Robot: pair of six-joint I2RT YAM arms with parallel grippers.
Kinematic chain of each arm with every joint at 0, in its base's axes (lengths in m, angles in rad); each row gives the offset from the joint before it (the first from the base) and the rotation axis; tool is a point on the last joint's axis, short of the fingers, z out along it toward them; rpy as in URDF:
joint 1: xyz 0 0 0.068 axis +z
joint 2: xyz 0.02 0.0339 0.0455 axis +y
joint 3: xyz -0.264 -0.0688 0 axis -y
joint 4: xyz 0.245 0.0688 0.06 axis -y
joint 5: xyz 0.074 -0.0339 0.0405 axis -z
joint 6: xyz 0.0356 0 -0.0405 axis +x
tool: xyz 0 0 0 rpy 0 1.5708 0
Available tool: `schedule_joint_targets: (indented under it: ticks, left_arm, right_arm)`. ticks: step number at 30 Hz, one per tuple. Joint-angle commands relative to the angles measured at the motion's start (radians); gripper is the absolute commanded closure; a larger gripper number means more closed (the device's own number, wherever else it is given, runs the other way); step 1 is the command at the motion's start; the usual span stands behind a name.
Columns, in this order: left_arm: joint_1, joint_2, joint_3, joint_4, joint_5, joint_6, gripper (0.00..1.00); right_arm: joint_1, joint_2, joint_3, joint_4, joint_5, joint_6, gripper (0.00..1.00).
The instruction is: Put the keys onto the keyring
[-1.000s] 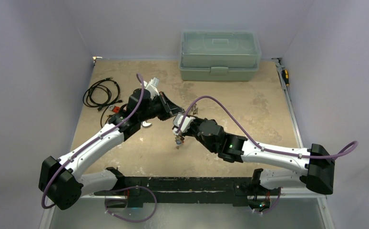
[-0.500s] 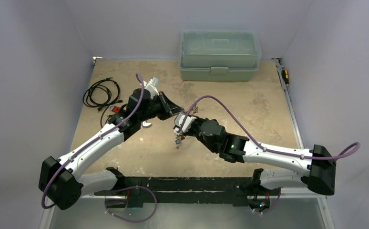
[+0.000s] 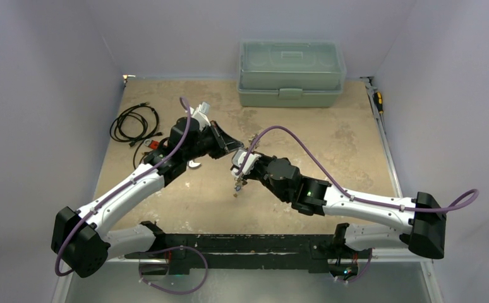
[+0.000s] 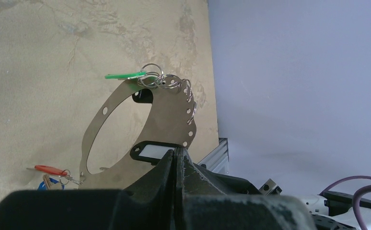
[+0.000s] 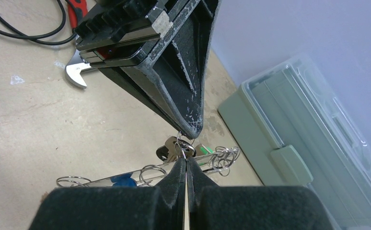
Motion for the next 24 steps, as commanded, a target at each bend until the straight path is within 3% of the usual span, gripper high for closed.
schedule_joint_targets:
  ticks: [1,6,8,12,14,17,24]
  left_arm:
    - [-0.006,-0.029,-0.002,0.011,-0.01,0.001,1.0]
    - [-0.005,-0.03,-0.005,0.017,-0.026,0.002,0.99]
    - [-0.005,-0.031,-0.008,0.028,-0.022,0.005,0.87]
    - [-0.005,-0.033,-0.004,0.031,-0.031,0.023,0.51]
    - [-0.005,-0.036,-0.003,0.033,-0.031,0.03,0.41]
    - [-0.005,-0.036,-0.002,0.033,-0.027,0.037,0.37]
    - [0.001,-0.073,-0.01,0.067,-0.08,0.118,0.38]
  right_arm:
    - [-0.004,-0.027,0.061,0.046,0.028,0.007,1.0]
    - [-0.005,-0.031,0.063,0.048,0.026,0.007,1.0]
    - [-0.004,-0.034,0.061,0.048,0.024,0.009,1.0]
    - [-0.004,-0.037,0.061,0.046,0.024,0.01,1.0]
    - [-0.005,-0.037,0.06,0.046,0.022,0.01,1.0]
    - [-0.004,-0.037,0.061,0.045,0.023,0.01,1.0]
    - [-0.004,-0.054,0.063,0.038,0.026,0.013,1.0]
